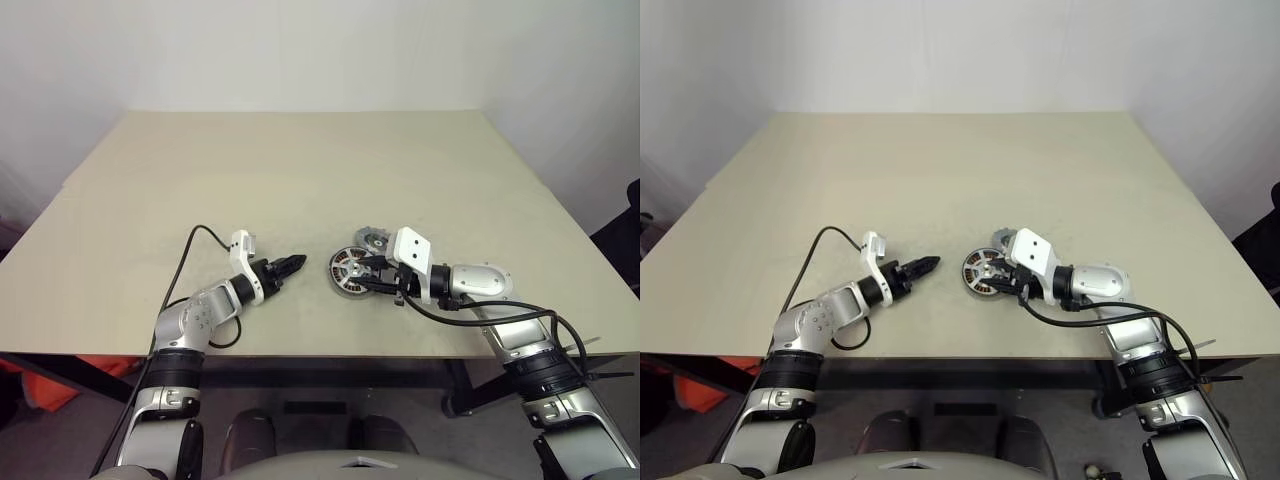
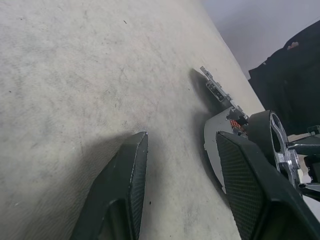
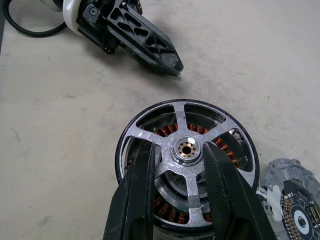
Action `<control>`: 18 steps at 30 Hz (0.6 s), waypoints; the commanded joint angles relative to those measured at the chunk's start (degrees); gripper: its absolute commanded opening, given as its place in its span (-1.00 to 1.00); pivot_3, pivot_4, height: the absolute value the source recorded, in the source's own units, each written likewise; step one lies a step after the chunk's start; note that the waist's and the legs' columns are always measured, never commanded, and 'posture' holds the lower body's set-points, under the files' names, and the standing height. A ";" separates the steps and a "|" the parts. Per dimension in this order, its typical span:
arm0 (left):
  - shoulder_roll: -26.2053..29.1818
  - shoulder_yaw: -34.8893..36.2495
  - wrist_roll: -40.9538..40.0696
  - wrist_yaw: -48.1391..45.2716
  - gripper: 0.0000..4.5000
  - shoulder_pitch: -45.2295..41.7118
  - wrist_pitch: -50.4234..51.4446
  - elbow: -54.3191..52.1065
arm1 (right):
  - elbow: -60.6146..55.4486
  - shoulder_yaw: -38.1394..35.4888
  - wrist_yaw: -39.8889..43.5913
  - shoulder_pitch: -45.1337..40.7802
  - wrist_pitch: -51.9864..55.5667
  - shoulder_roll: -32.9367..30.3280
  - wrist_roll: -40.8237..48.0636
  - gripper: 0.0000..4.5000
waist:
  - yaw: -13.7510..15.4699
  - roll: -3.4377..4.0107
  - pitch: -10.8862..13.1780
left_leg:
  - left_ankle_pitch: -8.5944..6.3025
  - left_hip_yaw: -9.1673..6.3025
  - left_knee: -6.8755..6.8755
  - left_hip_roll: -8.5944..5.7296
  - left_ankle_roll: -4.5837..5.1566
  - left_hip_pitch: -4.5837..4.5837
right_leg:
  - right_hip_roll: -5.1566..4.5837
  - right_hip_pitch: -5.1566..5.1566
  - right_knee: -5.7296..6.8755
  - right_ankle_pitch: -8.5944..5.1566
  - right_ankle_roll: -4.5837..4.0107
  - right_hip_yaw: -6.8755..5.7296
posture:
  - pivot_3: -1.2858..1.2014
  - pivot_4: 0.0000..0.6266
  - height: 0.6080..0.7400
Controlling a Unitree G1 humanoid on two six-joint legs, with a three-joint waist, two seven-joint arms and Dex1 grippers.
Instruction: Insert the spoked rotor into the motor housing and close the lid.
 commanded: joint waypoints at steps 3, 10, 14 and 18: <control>0.47 0.02 0.51 0.22 0.02 0.23 -0.72 -1.41 | 0.37 -0.51 0.46 -0.66 0.82 0.06 1.04 -0.28 | -0.01 0.00 0.00 | 0.00 0.00 0.00 0.00 0.00 0.00 | 0.00 0.00 0.00 0.00 0.00 0.00 | 0.03 -1.00 1.00; 0.48 -0.06 0.72 0.14 0.02 0.33 -0.84 -1.50 | 0.26 -0.34 -0.12 -0.42 0.38 -0.01 0.37 -0.84 | 0.00 -0.01 0.00 | 0.00 0.00 -0.02 0.00 0.00 -0.01 | 0.00 0.00 -0.02 0.00 0.00 0.00 | 0.03 -1.00 1.00; 0.49 0.05 0.74 0.17 0.02 0.28 -0.91 -1.44 | 0.43 -0.22 -0.44 -0.67 -0.72 -0.13 -0.43 -0.84 | 0.00 0.00 0.00 | 0.00 0.00 -0.02 0.00 0.00 0.00 | 0.00 0.00 -0.02 0.00 0.00 0.00 | 0.03 -1.00 1.00; 0.50 0.08 0.82 0.19 0.02 0.28 -1.04 -1.28 | 0.58 -0.99 -0.08 -1.20 -0.18 0.43 0.96 -0.84 | -0.01 0.00 0.00 | 0.00 0.00 -0.02 0.00 0.00 0.00 | 0.01 0.00 -0.02 0.00 0.00 0.00 | 0.03 -1.00 1.00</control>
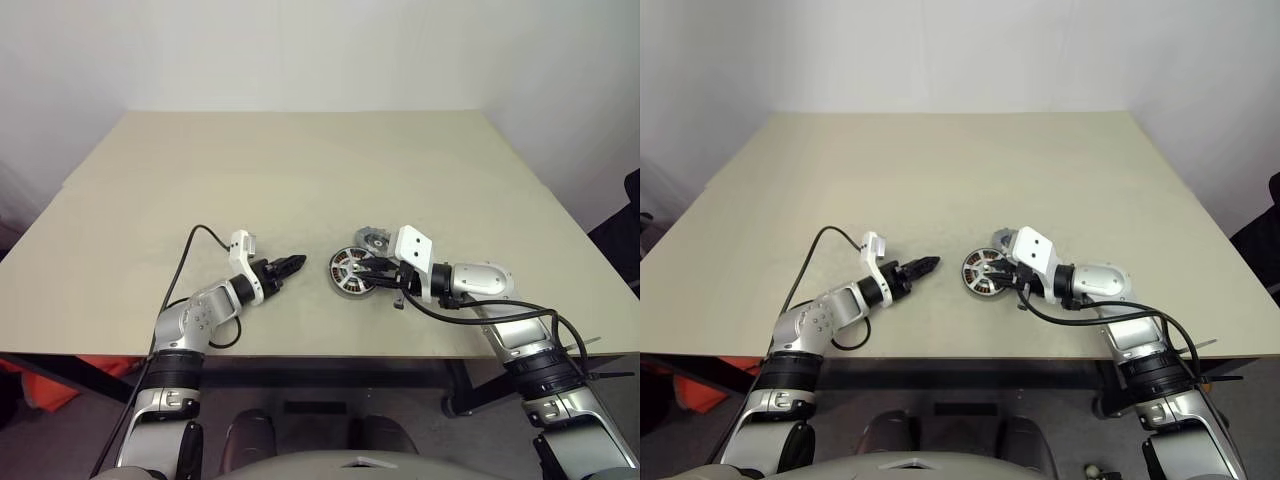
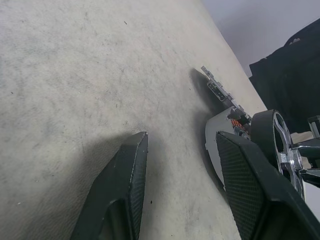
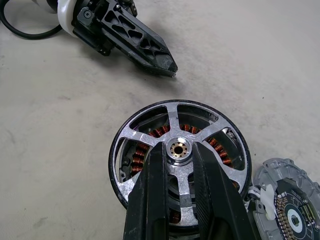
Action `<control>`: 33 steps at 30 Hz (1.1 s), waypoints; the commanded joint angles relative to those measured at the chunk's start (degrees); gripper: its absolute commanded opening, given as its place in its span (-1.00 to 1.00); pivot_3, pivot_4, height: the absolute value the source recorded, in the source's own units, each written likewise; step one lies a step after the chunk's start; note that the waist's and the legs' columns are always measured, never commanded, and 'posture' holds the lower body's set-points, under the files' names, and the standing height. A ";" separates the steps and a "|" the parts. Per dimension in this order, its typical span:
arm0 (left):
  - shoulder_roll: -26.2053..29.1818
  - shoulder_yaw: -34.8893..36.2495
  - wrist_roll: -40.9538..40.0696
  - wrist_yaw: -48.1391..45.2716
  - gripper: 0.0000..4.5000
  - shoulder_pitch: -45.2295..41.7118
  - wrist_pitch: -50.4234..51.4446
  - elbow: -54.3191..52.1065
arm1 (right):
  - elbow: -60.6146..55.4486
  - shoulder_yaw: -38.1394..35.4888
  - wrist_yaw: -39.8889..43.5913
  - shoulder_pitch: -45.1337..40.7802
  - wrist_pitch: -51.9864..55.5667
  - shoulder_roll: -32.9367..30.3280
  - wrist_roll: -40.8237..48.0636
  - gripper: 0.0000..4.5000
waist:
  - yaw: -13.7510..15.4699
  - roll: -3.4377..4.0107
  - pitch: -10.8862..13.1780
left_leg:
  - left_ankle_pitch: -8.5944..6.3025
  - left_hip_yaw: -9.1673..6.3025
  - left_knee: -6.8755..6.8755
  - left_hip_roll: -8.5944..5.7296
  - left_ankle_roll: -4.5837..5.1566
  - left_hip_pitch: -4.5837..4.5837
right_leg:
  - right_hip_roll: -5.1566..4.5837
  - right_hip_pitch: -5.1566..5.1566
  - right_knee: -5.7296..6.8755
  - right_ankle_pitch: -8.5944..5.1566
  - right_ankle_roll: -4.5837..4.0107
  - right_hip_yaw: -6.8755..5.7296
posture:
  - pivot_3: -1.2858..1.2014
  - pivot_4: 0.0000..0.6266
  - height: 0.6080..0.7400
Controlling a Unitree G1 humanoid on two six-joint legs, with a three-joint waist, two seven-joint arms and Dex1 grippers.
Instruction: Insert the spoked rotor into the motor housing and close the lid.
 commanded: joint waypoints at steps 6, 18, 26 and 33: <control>0.54 0.13 0.56 0.16 0.02 0.23 -0.73 -0.78 | -5.16 -4.17 0.77 -2.38 5.52 1.58 8.17 -0.84 | -0.01 0.00 0.00 | 0.00 0.00 0.00 0.01 0.00 -0.01 | 0.01 -0.02 0.01 0.00 -0.01 0.00 | 0.03 -1.00 1.00; 0.55 -0.07 0.77 0.03 0.02 0.32 -0.69 -0.84 | -2.42 -3.40 -0.06 -2.07 4.14 1.19 5.42 -0.84 | 0.03 0.00 0.00 | 0.00 0.00 -0.01 0.01 0.00 -0.01 | 0.02 -0.03 0.00 0.00 -0.01 0.01 | 0.03 -1.00 1.00; 0.53 -0.13 0.85 0.09 0.02 0.56 -0.69 -1.08 | 0.08 -3.05 -0.08 -1.98 2.46 1.75 3.75 -0.84 | 0.01 0.00 0.00 | 0.00 0.00 -0.01 0.01 -0.01 -0.02 | 0.02 -0.04 0.00 0.00 -0.01 0.01 | 0.03 -1.00 1.00; 0.67 -0.16 0.88 0.11 0.02 0.60 -0.83 -1.09 | 1.12 -2.63 -0.41 -1.55 1.62 1.96 2.70 -0.84 | -0.01 0.00 0.00 | 0.00 0.00 -0.01 0.01 -0.01 -0.02 | 0.02 -0.04 0.00 0.00 -0.01 0.01 | 0.03 -1.00 1.00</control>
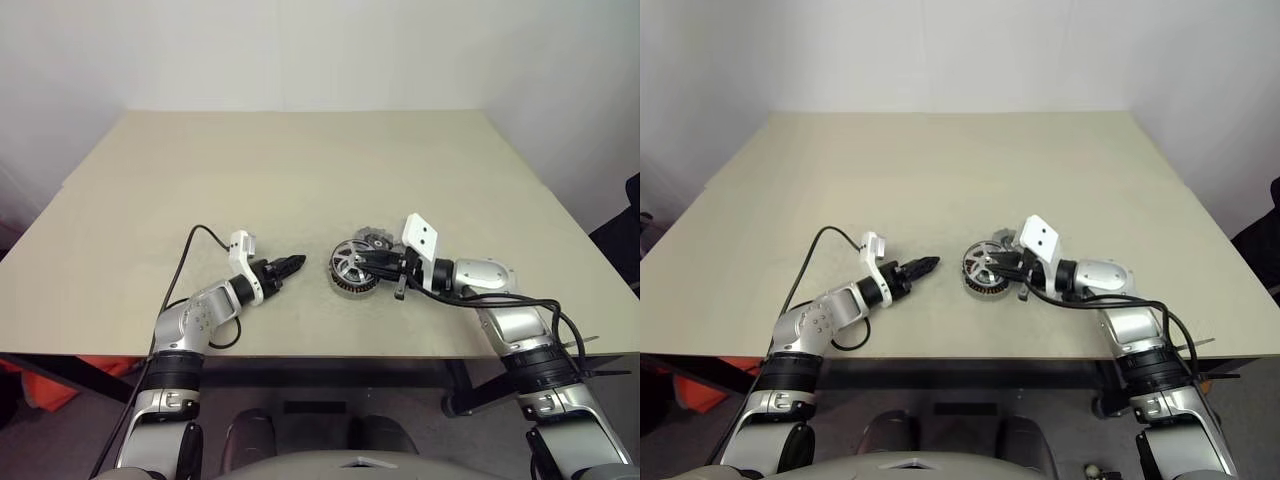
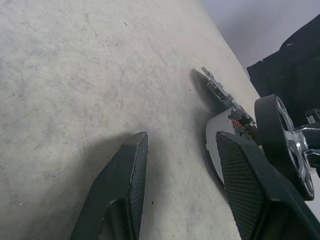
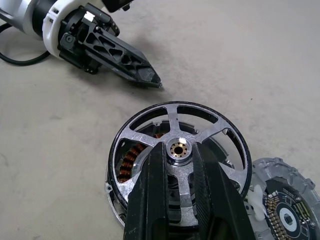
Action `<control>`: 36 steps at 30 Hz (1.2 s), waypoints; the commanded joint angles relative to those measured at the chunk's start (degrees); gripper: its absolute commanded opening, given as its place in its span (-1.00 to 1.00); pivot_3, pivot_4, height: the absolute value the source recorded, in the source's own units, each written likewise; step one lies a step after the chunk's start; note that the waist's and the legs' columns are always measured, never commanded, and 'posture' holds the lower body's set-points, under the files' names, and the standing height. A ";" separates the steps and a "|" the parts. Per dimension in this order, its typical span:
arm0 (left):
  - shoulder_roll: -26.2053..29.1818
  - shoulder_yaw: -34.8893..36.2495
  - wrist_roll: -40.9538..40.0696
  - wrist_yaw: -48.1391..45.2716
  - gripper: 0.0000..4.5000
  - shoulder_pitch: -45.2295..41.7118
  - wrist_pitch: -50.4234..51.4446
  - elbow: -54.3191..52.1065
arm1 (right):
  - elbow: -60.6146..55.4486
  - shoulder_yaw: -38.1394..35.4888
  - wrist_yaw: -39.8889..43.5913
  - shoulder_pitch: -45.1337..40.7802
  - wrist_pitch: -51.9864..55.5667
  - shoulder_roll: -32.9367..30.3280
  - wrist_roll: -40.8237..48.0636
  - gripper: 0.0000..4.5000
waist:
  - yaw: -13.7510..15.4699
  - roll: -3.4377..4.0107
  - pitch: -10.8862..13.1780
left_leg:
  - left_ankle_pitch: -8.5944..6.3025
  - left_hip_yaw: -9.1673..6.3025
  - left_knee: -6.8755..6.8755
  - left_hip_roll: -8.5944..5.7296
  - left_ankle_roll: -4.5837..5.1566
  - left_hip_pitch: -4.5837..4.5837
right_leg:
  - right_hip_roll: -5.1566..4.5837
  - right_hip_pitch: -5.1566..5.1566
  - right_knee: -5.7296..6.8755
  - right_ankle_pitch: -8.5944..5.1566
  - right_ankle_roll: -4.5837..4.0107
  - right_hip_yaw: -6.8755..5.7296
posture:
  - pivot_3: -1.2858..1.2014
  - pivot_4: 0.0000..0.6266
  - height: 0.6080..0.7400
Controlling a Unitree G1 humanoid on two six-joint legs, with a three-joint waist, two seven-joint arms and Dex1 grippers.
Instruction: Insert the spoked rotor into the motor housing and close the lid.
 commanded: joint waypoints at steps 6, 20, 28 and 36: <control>0.85 0.02 0.57 0.10 0.02 0.00 -0.36 -0.55 | 0.65 -0.02 -0.40 -0.61 -0.13 0.43 -0.03 -0.84 | -0.02 0.00 0.00 | 0.00 0.00 0.00 0.00 0.00 0.01 | 0.00 0.00 0.00 0.00 0.00 0.00 | 0.03 -1.00 1.00; 0.83 -0.17 0.77 -0.12 0.02 -0.45 -0.75 -0.01 | -0.71 -3.46 -4.01 -2.28 -1.53 1.15 1.80 0.02 | -0.03 0.00 0.00 | 0.00 0.00 0.00 0.01 0.00 0.01 | 0.01 0.00 0.01 0.00 0.00 0.00 | 0.03 -1.00 1.00; 1.26 -0.39 1.06 -0.31 0.02 -1.13 -1.33 -0.39 | 1.34 -1.10 -5.42 -1.14 0.04 -3.77 -4.52 -0.16 | 0.03 0.00 0.00 | 0.01 0.00 0.00 0.00 -0.01 -0.01 | 0.01 0.00 -0.01 0.00 0.00 0.00 | 0.03 -1.00 1.00; 5.32 -9.01 9.01 -3.37 0.02 -1.54 -6.50 -3.89 | -0.64 0.10 -2.68 -1.37 1.00 -5.12 -4.43 -0.99 | -0.03 0.00 0.00 | 0.02 0.00 -0.02 0.02 -0.03 0.01 | 0.03 -0.01 0.01 0.00 0.00 0.01 | 0.03 -1.00 1.00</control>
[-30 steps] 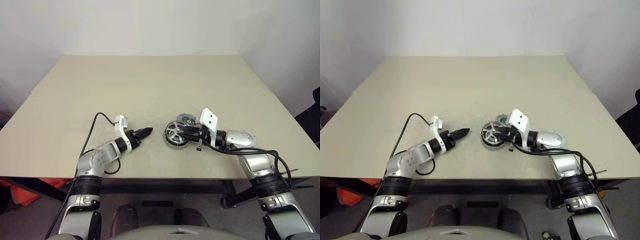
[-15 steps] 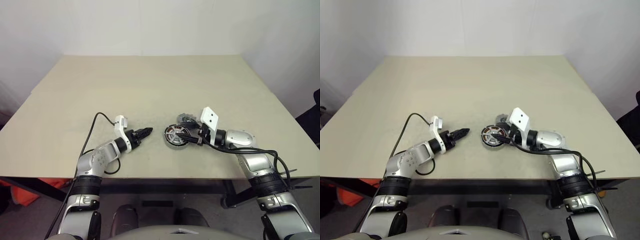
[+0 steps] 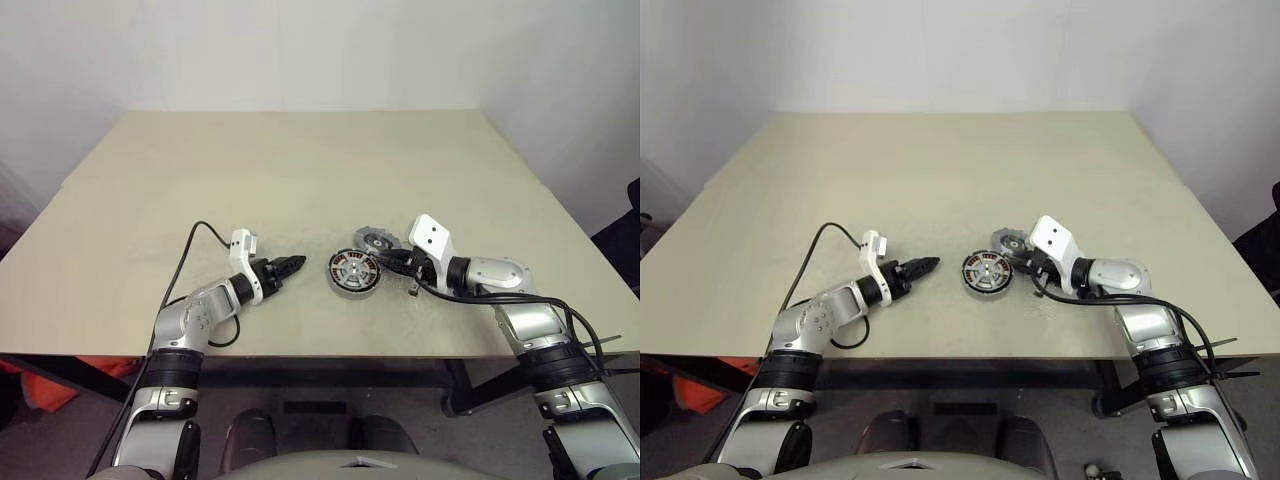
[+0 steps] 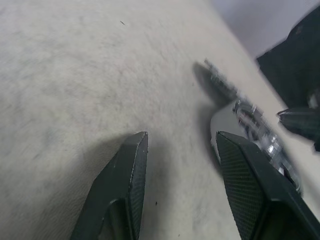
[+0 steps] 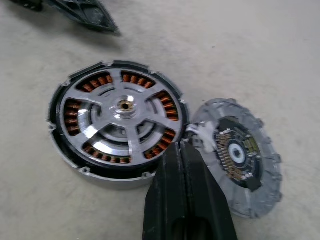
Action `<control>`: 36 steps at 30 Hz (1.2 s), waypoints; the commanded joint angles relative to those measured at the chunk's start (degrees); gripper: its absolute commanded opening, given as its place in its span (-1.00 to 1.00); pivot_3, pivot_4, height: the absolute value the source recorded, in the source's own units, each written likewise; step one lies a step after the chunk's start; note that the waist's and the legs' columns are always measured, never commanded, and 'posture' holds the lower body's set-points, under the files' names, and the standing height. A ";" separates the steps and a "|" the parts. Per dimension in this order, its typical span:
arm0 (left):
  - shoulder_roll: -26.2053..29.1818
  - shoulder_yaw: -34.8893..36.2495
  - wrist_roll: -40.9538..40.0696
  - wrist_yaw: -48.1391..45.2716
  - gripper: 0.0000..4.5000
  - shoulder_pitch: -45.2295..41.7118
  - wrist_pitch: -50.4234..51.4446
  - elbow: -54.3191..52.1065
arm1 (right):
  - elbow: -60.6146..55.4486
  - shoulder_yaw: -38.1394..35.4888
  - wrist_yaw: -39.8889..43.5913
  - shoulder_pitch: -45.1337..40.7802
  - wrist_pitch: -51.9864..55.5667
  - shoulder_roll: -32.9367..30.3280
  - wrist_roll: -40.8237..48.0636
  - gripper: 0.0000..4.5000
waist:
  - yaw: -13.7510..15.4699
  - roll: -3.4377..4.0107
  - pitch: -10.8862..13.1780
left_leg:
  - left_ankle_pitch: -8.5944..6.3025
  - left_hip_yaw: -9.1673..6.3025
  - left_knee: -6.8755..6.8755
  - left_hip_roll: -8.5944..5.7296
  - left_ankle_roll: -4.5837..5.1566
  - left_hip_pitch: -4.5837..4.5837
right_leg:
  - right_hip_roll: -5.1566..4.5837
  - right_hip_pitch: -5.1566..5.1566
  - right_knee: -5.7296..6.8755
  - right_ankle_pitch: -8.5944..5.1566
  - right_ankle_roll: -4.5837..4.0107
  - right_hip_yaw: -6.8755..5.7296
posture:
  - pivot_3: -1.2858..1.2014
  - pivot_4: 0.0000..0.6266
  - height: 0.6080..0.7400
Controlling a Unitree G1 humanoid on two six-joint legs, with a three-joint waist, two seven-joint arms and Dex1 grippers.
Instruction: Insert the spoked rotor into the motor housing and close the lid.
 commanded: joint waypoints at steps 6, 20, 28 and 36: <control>7.59 -12.68 13.74 -5.44 0.02 -1.64 -12.41 -5.27 | -4.31 1.45 2.73 -2.31 1.23 -0.17 0.30 -0.99 | 0.01 0.01 0.00 | 0.00 0.00 -0.04 0.00 0.00 -0.03 | 0.00 -0.06 -0.01 0.01 -0.02 0.00 | 0.03 -1.00 1.00; 7.18 -11.15 12.86 -6.20 0.02 -1.56 -12.71 -9.52 | -1.27 5.86 3.56 1.31 0.45 -0.22 -3.36 -0.99 | 0.00 -0.04 -0.07 | 0.00 0.02 -0.03 -0.01 0.00 0.02 | -0.01 0.00 0.02 0.04 -0.09 0.04 | 0.03 -1.00 1.00; 7.02 -11.20 12.79 -6.20 0.02 -1.07 -12.52 -9.89 | -6.07 2.05 4.58 -2.17 1.12 -0.24 1.14 -0.99 | 0.06 -0.03 -0.07 | 0.04 0.03 0.00 -0.01 -0.07 0.10 | -0.01 0.07 0.06 0.00 -0.02 0.04 | 0.03 -1.00 1.00; 6.70 -11.16 13.00 -5.99 0.02 -0.55 -12.43 -9.49 | -10.42 2.92 6.06 -1.95 3.97 0.35 3.34 -0.99 | 0.10 -0.02 -0.06 | 0.02 0.03 -0.03 -0.01 -0.03 -0.07 | 0.00 -0.11 0.07 0.21 -0.42 0.04 | 0.03 -1.00 1.00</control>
